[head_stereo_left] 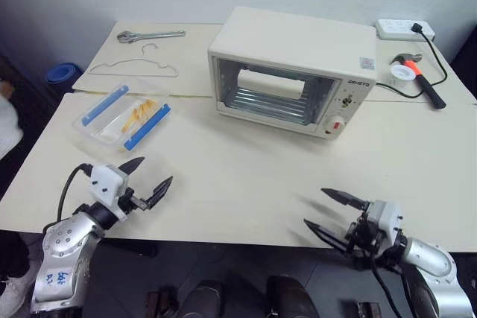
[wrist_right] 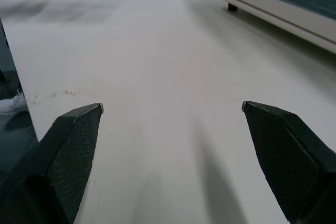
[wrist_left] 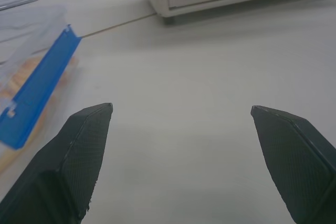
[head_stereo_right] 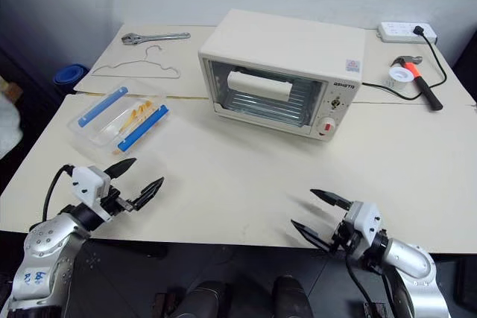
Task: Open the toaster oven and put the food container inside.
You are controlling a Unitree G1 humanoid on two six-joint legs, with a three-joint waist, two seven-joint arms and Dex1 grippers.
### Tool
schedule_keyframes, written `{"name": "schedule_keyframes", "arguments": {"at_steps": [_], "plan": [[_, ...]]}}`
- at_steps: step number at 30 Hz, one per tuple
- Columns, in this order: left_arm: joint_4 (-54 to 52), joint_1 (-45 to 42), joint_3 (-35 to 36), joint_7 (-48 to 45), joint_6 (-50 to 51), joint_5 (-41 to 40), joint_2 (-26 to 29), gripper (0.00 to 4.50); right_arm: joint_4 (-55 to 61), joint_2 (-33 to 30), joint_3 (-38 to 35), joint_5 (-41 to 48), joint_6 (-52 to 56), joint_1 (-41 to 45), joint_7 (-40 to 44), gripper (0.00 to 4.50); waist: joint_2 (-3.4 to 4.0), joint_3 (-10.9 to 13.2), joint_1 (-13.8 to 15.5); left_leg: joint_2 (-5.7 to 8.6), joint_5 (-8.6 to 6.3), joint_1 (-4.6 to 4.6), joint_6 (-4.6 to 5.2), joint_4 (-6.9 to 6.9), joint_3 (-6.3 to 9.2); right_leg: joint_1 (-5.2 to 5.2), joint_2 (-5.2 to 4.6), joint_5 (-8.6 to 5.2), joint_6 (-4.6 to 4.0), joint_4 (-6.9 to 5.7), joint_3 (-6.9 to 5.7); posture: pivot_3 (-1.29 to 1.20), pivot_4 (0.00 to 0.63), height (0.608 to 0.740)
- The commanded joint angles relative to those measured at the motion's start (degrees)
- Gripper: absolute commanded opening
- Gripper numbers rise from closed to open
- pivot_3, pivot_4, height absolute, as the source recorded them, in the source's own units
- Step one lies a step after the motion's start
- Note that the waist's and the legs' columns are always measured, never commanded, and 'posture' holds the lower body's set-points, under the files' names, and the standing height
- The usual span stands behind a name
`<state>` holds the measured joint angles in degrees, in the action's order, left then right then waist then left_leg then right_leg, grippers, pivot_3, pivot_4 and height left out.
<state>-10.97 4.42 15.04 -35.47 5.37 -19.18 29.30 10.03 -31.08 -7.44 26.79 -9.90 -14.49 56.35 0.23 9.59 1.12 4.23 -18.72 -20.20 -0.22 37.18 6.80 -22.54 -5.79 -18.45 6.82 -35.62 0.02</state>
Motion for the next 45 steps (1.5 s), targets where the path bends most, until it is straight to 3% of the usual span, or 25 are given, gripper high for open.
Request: {"name": "schedule_keyframes", "arguments": {"at_steps": [1,9,12,16,29,34,40,45], "plan": [[-2.11,0.66,0.12,-2.41,1.57,-1.31,2.05,4.50,2.52,0.58,-1.22,1.19,0.14,1.06,-1.27,4.44,-0.01,0.01,-0.32,-0.03,0.00,0.02,0.00,-0.03,-0.05,-0.02,0.03,0.00,0.00,-0.01,0.07,0.00,0.150,0.740],[-8.00,1.39,8.05,-12.52,14.44,-20.88,8.47,4.50,9.96,0.55,0.73,7.51,16.05,15.17,-9.62,4.44,-0.05,0.14,-1.02,-0.14,-0.01,-0.01,-0.04,-0.03,-0.05,-0.13,0.08,0.01,-0.03,-0.08,0.11,0.00,0.150,0.740],[-11.34,-0.24,11.15,-10.93,20.88,-27.46,11.34,4.50,11.60,-2.15,1.61,5.10,29.97,22.82,-18.93,4.44,-0.05,0.20,-1.04,-0.12,-0.01,-0.06,-0.03,-0.03,-0.04,-0.16,0.06,0.01,-0.04,-0.05,0.12,0.00,0.150,0.740],[-14.55,-2.83,13.39,-7.94,25.14,-33.17,12.29,4.50,9.08,-0.44,1.69,7.62,36.30,33.09,-21.93,4.44,-0.10,0.24,-0.98,-0.09,-0.02,-0.15,-0.02,-0.05,0.01,-0.27,0.04,0.01,-0.04,-0.04,0.10,0.00,0.150,0.740],[-21.35,5.85,11.55,-3.24,25.23,-31.82,6.29,4.50,3.52,6.42,6.41,3.02,32.22,44.81,-19.52,4.44,-0.11,0.24,-1.32,-0.11,-0.07,-0.79,0.03,0.08,-0.30,-1.14,0.09,0.01,-0.04,-0.25,0.30,0.00,0.150,0.740],[-22.54,7.64,10.40,-2.10,24.43,-31.15,4.08,4.50,4.51,7.03,8.53,1.19,29.29,43.63,-16.53,4.44,-0.11,0.25,-1.41,-0.11,-0.04,-0.80,0.01,0.15,-0.35,-1.15,0.12,0.01,-0.04,-0.33,0.34,0.00,0.150,0.740],[-21.13,1.51,9.25,0.51,24.66,-32.24,3.20,4.50,7.54,3.87,11.00,-0.26,26.76,38.28,-9.48,4.44,-0.11,0.25,-1.29,-0.15,-0.03,-0.79,-0.01,0.15,-0.34,-1.15,0.16,0.01,-0.04,-0.35,0.34,0.00,0.150,0.740],[-10.70,-14.99,5.57,4.11,24.88,-26.92,4.38,3.27,7.44,2.93,12.19,-2.82,25.59,36.28,-8.52,4.50,-0.13,0.25,-1.17,-0.11,0.01,-0.79,-0.06,0.32,-0.34,-1.13,0.20,0.04,-0.05,-0.45,0.31,0.00,0.150,0.740]]}}
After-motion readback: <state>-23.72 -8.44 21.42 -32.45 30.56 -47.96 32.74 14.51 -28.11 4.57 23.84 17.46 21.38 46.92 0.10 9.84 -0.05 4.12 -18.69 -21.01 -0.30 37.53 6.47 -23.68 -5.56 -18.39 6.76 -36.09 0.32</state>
